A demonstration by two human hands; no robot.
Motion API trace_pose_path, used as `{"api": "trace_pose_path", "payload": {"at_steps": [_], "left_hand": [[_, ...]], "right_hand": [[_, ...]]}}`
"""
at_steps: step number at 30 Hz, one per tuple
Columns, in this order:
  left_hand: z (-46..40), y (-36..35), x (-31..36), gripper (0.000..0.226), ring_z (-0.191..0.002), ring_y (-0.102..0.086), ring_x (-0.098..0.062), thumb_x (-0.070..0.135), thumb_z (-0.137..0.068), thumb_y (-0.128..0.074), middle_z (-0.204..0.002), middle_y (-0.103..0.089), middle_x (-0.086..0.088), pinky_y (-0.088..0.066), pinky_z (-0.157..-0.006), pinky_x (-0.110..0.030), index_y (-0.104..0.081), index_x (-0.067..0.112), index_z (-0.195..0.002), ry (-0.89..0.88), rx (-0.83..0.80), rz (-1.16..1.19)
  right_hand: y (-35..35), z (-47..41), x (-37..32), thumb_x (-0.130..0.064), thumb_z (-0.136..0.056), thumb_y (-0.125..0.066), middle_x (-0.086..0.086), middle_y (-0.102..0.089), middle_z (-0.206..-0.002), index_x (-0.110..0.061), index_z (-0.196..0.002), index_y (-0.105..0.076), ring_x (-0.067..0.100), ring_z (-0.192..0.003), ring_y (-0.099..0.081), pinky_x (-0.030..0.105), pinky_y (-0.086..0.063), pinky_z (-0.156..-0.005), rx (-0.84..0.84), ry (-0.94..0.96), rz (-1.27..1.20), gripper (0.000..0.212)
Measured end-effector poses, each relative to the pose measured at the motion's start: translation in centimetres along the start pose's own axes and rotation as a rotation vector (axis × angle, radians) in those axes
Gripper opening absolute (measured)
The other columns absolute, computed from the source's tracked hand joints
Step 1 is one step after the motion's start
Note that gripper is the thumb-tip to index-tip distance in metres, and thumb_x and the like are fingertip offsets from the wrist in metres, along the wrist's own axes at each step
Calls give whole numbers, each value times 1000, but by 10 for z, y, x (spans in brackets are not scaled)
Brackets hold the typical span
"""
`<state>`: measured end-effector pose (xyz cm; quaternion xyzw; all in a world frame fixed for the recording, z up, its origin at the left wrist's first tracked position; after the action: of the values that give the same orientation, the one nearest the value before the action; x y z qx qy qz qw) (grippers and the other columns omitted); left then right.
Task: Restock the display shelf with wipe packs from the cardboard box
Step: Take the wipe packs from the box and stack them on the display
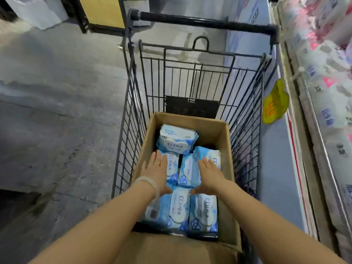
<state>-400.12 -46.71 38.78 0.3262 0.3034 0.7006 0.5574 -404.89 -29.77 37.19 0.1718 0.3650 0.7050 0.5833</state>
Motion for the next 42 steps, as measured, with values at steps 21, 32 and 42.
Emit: {"api": "trace_pose_path", "payload": {"at_steps": [21,32,42], "left_hand": [[-255,-61,-39,106,-128,-50,-25,0,-58,-88,-138,-52,-9,-42,-101,-35,-27,13,-144,249,254,1177],[-192,-58,-35,120,-118,-57,-21,55,-21,-89,-125,-59,-2,-50,-98,-46,-44,20,-127,243,393,1274],[-126,18,-12,114,-104,-66,-11,71,-24,-86,-114,-67,9,-58,-87,-38,-53,19,-120,-72,198,1014]], "right_hand": [[-33,-242,8,18,-55,-83,13,-52,-133,-1,-141,-29,22,-122,-51,35,-41,-107,358,-315,-1363,104],[20,-180,11,-22,-22,-88,8,-61,-120,-15,-126,-45,23,-108,-63,45,-54,-93,279,-151,-1174,112],[58,-51,13,-26,-41,-89,7,-73,-110,-12,-117,-62,24,-101,-70,48,-57,-88,354,-25,-1234,82]]}}
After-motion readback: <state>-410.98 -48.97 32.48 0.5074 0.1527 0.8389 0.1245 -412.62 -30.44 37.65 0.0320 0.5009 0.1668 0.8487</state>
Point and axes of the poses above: each hand's wrist, its own z-axis away from the middle knuckle, its own y-axis out of the back of the hand, x = y × z, the point moved 2 cm from there along -z, towards the middle knuckle
